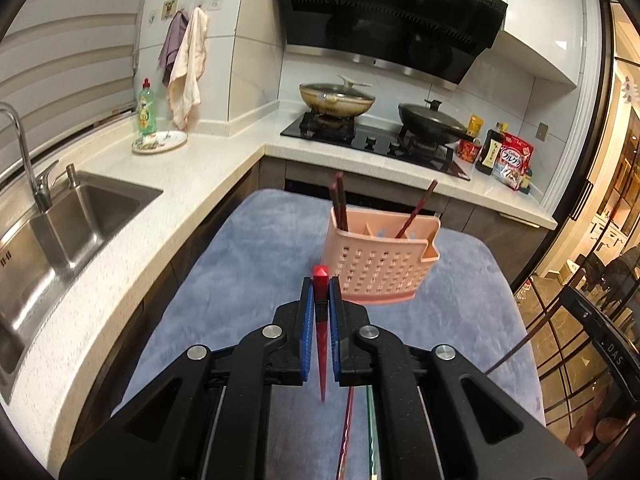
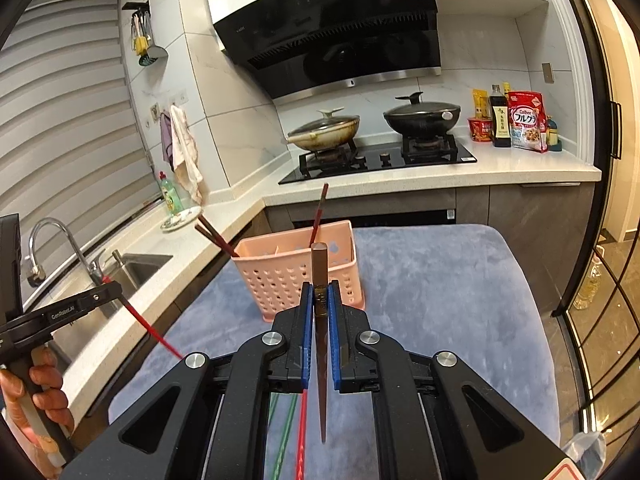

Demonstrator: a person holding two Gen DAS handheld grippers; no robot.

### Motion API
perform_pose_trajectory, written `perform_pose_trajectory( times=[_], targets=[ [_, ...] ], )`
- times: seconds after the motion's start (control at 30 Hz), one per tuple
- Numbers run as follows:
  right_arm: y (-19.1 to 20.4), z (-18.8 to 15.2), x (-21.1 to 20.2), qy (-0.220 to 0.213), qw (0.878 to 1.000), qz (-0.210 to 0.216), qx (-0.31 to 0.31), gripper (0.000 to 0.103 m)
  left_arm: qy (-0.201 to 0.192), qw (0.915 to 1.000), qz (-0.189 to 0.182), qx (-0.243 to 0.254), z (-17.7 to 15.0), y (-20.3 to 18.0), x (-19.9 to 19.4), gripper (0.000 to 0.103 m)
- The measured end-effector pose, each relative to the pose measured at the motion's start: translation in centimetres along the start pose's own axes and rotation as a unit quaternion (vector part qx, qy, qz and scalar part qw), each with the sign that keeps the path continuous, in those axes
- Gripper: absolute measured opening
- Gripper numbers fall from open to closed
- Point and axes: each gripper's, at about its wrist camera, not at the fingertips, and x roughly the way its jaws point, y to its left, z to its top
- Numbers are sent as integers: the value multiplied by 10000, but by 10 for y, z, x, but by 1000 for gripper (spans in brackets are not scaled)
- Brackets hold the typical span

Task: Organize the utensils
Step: 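Carry both chopsticks up over the pink holder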

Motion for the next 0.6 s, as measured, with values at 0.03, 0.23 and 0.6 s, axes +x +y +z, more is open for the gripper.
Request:
perform_pose_trajectory(
  times=[0.03, 0.23, 0.6],
  targets=[
    [0, 3, 0, -30, 10000, 19, 5, 7, -61, 10000, -1, 26, 7, -3, -1, 7],
    [-3, 41, 8, -291, 9987, 332, 248, 7, -457, 9988, -155, 63, 46, -16, -7, 7],
    [5, 128, 49, -899, 9945, 407, 340, 7, -1279, 9912, -332, 4, 133, -40, 5, 7]
  ],
)
